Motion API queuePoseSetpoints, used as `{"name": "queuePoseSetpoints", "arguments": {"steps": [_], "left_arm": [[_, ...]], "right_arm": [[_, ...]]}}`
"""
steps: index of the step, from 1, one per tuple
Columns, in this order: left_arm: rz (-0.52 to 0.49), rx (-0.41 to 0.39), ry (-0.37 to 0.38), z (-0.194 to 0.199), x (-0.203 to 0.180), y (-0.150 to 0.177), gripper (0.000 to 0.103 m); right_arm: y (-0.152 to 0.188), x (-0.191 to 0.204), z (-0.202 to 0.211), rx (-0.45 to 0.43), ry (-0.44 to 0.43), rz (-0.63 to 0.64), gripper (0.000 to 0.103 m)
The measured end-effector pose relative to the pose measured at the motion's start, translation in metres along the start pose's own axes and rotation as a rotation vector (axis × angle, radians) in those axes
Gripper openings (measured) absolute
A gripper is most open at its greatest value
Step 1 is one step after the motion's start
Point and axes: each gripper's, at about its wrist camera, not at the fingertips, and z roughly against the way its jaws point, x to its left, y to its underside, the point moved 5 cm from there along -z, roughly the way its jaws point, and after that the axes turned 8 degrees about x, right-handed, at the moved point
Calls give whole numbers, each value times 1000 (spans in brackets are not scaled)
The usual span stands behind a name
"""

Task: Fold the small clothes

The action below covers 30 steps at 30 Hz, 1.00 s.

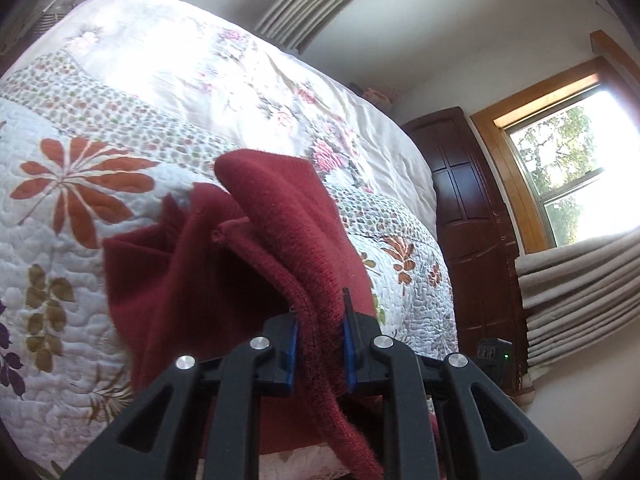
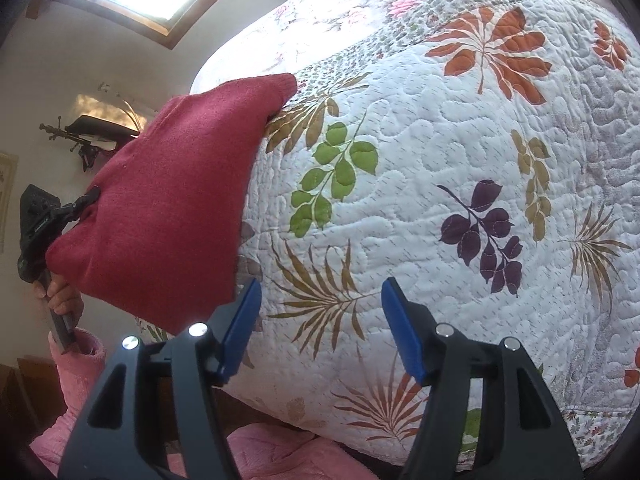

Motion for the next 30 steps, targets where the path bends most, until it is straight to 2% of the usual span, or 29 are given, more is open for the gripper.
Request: {"name": "queuePoseSetpoints", "arguments": {"steps": [7, 10, 15, 18, 20, 22, 25, 29, 30], "left_arm": [[104, -13, 13, 12, 68, 0, 17], [117, 5, -22, 5, 92, 2, 17], [154, 67, -24, -21, 121, 16, 18], [150, 83, -36, -35, 126, 25, 19], [135, 78, -38, -39, 126, 30, 20], [127, 76, -31, -39, 125, 33, 21], [132, 82, -16, -35, 122, 38, 26], [112, 88, -25, -13, 115, 48, 37], [93, 90, -26, -7, 110, 53, 39]], "right_arm": [[-2, 45, -13, 18, -25, 101, 63], [0, 68, -21, 28, -43, 147, 64], [3, 95, -48, 84, -60, 186, 64], [8, 99, -70, 131, -52, 185, 64], [12, 98, -81, 151, -15, 181, 64], [14, 95, -88, 155, 31, 186, 58], [16, 88, -98, 170, 14, 155, 51], [17, 85, -92, 152, -20, 139, 50], [18, 86, -89, 145, -16, 142, 53]]}}
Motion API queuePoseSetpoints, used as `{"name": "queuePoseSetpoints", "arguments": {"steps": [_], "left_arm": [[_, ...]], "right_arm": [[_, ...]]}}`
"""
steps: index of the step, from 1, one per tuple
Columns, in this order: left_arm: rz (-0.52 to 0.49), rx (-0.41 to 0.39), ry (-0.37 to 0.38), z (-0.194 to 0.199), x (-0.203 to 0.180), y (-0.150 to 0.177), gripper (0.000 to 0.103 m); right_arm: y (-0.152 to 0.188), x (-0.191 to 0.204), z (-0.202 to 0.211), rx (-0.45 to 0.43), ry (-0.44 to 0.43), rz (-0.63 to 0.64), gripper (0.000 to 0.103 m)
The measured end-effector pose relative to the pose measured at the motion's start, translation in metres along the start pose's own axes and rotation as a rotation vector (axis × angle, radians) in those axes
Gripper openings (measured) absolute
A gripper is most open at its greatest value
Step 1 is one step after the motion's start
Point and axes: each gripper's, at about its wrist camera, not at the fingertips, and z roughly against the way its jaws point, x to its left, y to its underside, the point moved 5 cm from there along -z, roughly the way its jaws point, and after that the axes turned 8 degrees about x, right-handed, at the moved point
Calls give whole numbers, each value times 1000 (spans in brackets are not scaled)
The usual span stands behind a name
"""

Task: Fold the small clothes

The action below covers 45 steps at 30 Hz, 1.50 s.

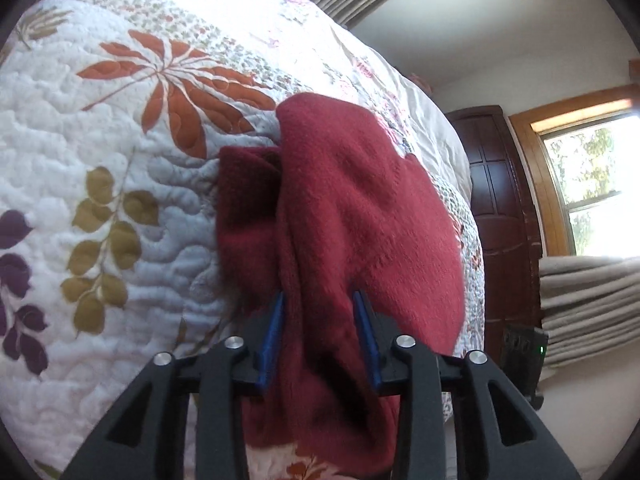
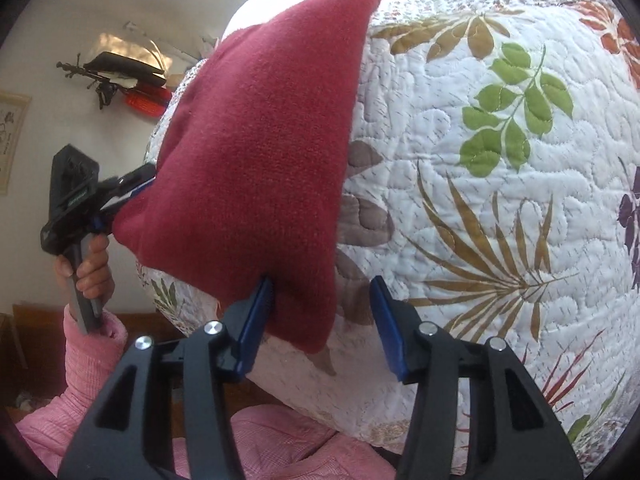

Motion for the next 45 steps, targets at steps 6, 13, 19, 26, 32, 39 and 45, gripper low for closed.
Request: {"name": "queuePoseSetpoints", "arguments": {"steps": [6, 13, 19, 26, 32, 39, 45], "left_arm": [[-91, 12, 7, 21, -25, 36, 54], [-122, 29, -47, 3, -39, 46, 25], [-106, -10, 1, 13, -30, 67, 11], [24, 14, 60, -10, 16, 84, 11], [-16, 3, 28, -4, 6, 75, 11], [-34, 14, -9, -4, 9, 80, 14], [-19, 44, -32, -28, 23, 82, 14]], "right_arm": [[5, 12, 22, -51, 63, 35, 64], [5, 18, 14, -39, 66, 29, 64], [13, 13, 19, -60, 61, 11, 64], [16, 4, 16, -35, 1, -27, 67], [18, 8, -3, 29, -80, -44, 33], [24, 6, 15, -9, -65, 10, 22], [24, -10, -14, 40, 18, -17, 22]]}}
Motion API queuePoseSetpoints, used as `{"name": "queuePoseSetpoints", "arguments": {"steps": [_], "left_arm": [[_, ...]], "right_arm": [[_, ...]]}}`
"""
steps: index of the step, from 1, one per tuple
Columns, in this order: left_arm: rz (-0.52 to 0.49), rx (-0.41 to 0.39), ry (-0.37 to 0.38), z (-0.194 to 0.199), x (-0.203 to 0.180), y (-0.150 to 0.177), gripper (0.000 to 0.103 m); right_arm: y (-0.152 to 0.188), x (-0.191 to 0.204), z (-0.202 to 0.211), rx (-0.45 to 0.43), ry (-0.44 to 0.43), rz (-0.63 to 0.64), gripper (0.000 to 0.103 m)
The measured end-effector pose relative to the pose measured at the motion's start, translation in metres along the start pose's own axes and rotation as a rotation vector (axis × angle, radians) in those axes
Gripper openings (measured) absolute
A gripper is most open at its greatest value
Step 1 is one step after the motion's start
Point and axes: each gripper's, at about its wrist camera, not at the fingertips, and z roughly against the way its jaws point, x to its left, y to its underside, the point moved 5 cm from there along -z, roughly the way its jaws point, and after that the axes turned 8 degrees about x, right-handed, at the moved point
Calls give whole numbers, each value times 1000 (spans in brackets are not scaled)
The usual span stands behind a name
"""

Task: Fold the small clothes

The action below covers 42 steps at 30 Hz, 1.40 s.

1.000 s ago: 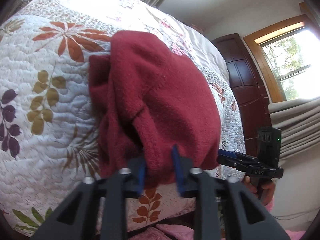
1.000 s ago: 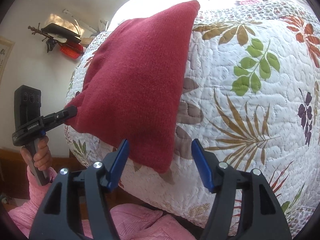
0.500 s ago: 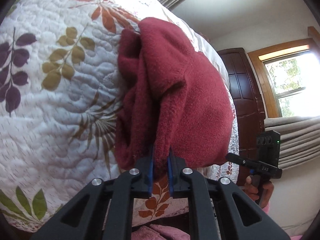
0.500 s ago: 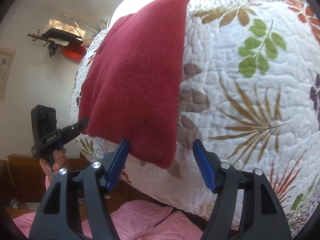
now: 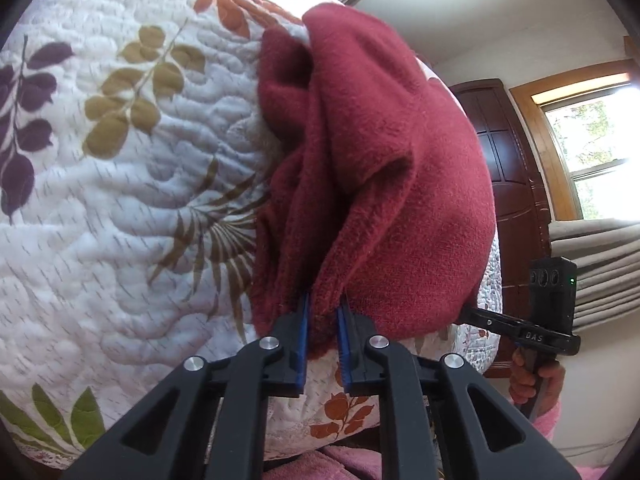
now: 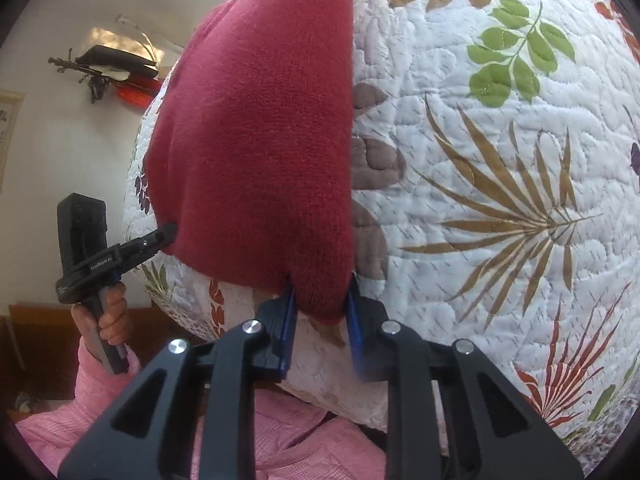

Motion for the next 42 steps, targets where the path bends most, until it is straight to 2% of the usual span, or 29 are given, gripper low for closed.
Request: {"name": "queuePoseSetpoints", "arguments": {"steps": [2, 4, 5, 6, 7, 8, 10, 13, 16, 22, 23, 24, 26, 29, 30, 32, 34, 36, 39, 40, 41, 42], "left_arm": [[-10, -1, -2, 1, -2, 0, 15], [-29, 1, 19, 7, -9, -1, 18], [-37, 4, 39, 12, -13, -1, 24], [-42, 4, 61, 18, -18, -3, 27], [-46, -4, 84, 26, -19, -4, 39], [-47, -23, 103, 37, -19, -7, 52], [-45, -65, 93, 52, -18, -20, 56], [-44, -94, 51, 60, -16, -49, 56], [11, -95, 54, 49, -14, -89, 56], [94, -72, 33, 16, -13, -152, 56], [105, -59, 45, 12, -14, -157, 43], [114, -47, 62, 8, -14, -159, 35], [98, -69, 49, 11, -18, -158, 19], [61, -132, 59, 30, -25, -150, 10], [56, -145, 66, 37, -24, -147, 10], [51, -160, 2, 40, -14, -141, 10], [54, -129, -46, 31, -4, -137, 10], [62, -89, -39, 18, 4, -139, 11], [66, -93, -10, 16, 3, -140, 19], [61, -94, 4, 20, 2, -139, 23], [59, -95, 8, 25, 3, -137, 36], [63, -95, 16, 31, 2, -134, 44]], "right_arm": [[-2, 4, 5, 0, 12, 22, 25], [-4, 13, 10, -6, 15, 48, 36], [-5, 14, 16, -14, 16, 54, 40], [-6, 16, 23, -24, 22, 60, 48], [-9, 17, 30, -38, 31, 69, 55], [-11, 19, 39, -64, 45, 79, 56], [-18, 20, 54, -96, 51, 85, 63], [-31, 16, 69, -129, 49, 73, 64], [-44, 17, 71, -141, 91, 79, 64], [-52, 27, 45, -108, 105, 72, 64], [-52, 27, 42, -106, 113, 69, 64], [-54, 27, 39, -102, 115, 68, 64], [-53, 25, 39, -96, 111, 70, 64], [-57, 29, 35, -96, 116, 81, 64], [-57, 31, 34, -97, 117, 82, 64], [-57, 34, 33, -96, 111, 88, 64], [-59, 37, 28, -89, 107, 93, 64], [-61, 38, 23, -80, 126, 95, 64], [-61, 38, 23, -76, 126, 91, 64], [-61, 39, 25, -78, 123, 89, 64], [-60, 39, 28, -82, 118, 90, 64], [-61, 40, 32, -89, 109, 91, 64]]}}
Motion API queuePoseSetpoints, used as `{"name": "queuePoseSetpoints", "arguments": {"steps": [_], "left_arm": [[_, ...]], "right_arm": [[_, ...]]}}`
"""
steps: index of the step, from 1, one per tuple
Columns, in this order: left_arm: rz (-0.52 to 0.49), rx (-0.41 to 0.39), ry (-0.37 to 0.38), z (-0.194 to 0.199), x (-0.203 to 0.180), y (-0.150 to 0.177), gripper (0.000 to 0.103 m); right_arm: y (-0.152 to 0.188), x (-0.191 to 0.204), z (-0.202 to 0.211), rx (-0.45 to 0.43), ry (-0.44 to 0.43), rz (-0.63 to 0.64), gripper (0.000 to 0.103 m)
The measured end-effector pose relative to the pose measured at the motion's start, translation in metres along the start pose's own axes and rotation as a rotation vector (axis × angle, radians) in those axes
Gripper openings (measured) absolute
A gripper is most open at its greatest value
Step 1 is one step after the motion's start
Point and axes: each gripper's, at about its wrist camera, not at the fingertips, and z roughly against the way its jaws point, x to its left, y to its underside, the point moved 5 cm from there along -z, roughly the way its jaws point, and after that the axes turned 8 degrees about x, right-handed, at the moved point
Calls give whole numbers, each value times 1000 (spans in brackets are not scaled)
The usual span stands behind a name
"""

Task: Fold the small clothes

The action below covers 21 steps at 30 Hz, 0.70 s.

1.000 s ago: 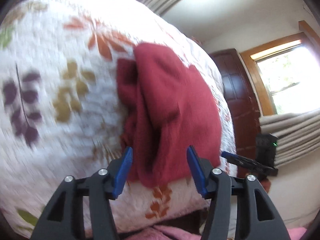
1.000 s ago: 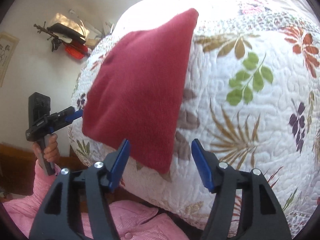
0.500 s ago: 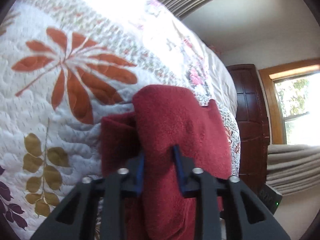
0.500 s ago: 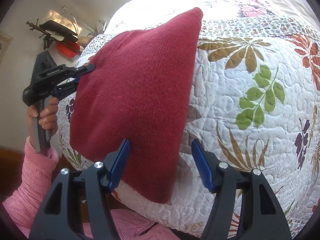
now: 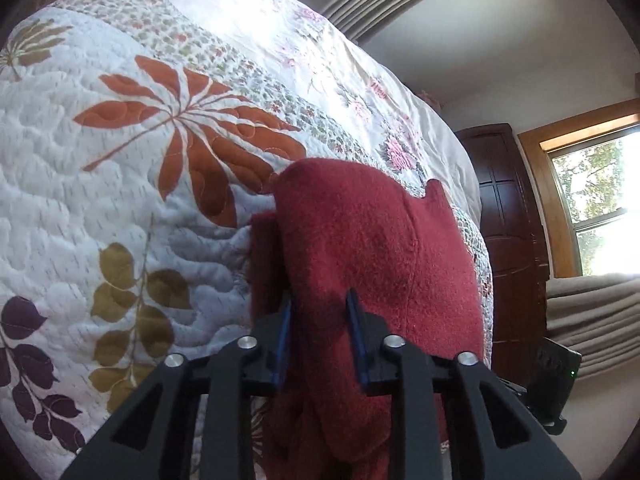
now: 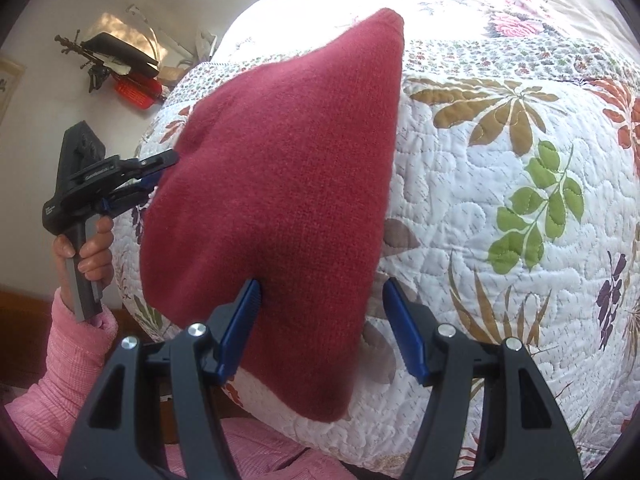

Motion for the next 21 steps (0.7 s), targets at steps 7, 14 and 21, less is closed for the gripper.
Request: {"name": "queuePoseSetpoints", "arguments": {"steps": [7, 14, 21], "left_arm": [[-30, 71, 74, 13, -5, 34, 78], [22, 166, 157, -24, 7, 38, 78], [73, 185, 237, -53, 13, 10, 77]], "right_arm": [[-7, -7, 23, -57, -18, -11, 68], [-16, -11, 15, -48, -45, -32, 68], [-28, -11, 9, -45, -65, -33, 73]]}}
